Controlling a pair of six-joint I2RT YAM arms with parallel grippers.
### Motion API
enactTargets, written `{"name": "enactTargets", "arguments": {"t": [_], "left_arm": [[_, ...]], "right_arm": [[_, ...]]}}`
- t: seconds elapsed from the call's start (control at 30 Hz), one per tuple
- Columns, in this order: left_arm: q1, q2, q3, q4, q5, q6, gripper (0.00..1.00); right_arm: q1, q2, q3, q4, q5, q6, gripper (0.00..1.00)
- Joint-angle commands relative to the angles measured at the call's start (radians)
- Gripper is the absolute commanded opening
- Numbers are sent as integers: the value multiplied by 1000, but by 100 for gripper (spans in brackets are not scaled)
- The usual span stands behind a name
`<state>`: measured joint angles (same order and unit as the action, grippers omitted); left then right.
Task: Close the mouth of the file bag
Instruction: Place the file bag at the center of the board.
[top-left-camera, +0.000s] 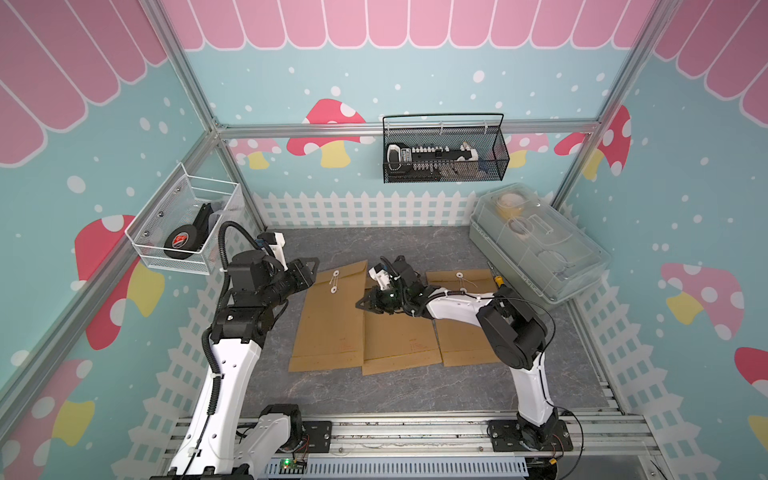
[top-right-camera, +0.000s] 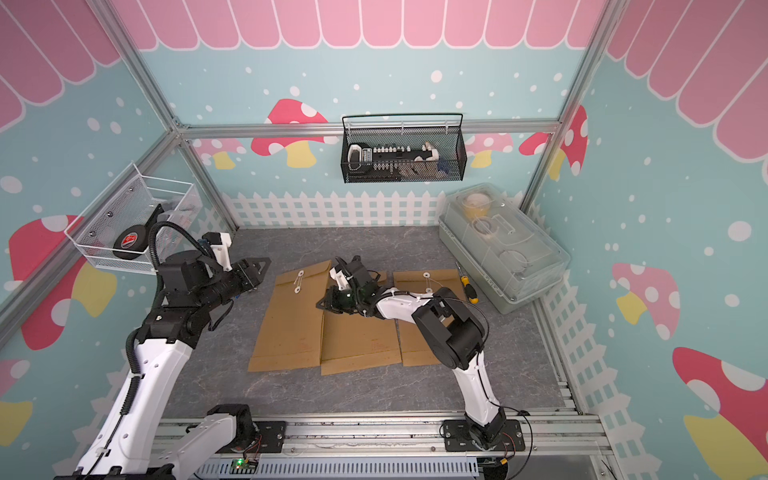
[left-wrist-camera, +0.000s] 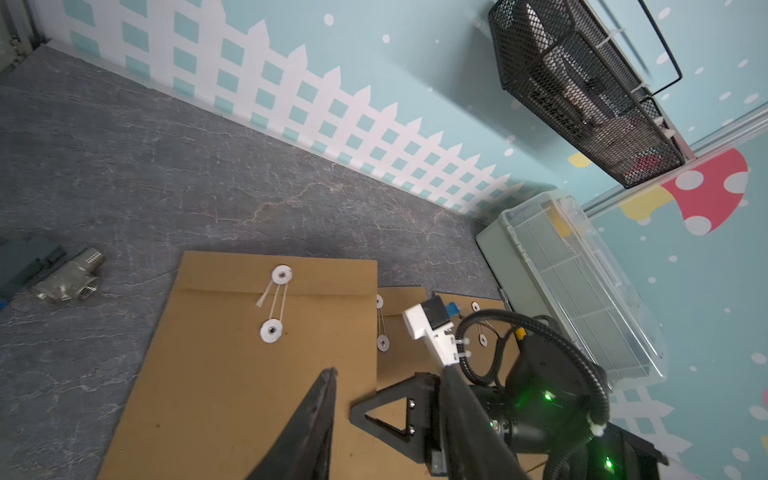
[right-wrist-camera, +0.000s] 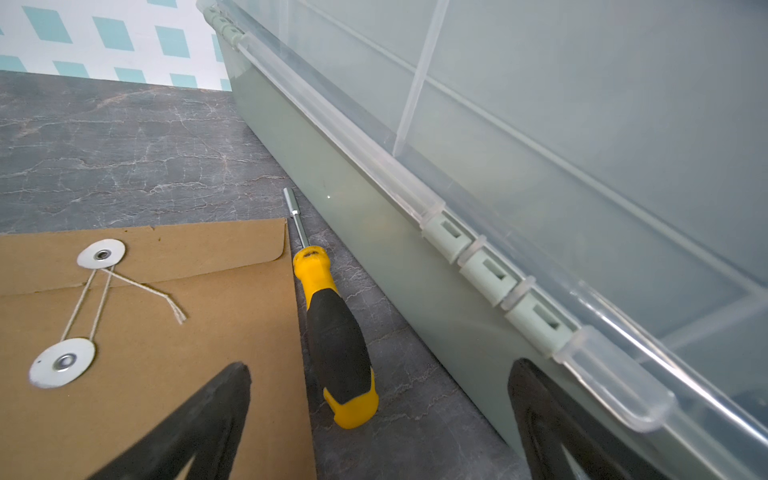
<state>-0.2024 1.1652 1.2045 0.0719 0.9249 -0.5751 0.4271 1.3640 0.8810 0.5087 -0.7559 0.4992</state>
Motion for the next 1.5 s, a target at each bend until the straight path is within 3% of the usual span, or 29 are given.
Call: {"name": "enactTargets", "arguments": {"t": [0.0,0.2,0.37,0.5,0.67,0.9,1.07,1.37,1.47], "left_arm": [[11,6,-3,81,31,-45,0],[67,17,-28,21,-41,-39,2],[116,30,-61,-86,-136,-13,14],[180,-16,-110,-265,-296,20,30],[288,-139,-210,-408,-436,52,34],[289,-197,-198,-548,-579,117,36],[272,-205,-147,-597,-563,147,37],[202,-169,-130,-593,-589,167,43],[194,-167,-127,-587,-585,168,44]], "right_arm": [[4,38,-6,197,-86,134,66],[3,69,-32,282,-90,259,30],[4,65,-64,272,-45,383,1],[18,63,-58,83,12,446,0],[123,92,-65,24,61,472,0],[268,421,135,58,109,595,0],[321,604,311,-110,135,631,0],[408,871,815,-750,261,500,0],[418,922,860,-812,316,546,0]]}}
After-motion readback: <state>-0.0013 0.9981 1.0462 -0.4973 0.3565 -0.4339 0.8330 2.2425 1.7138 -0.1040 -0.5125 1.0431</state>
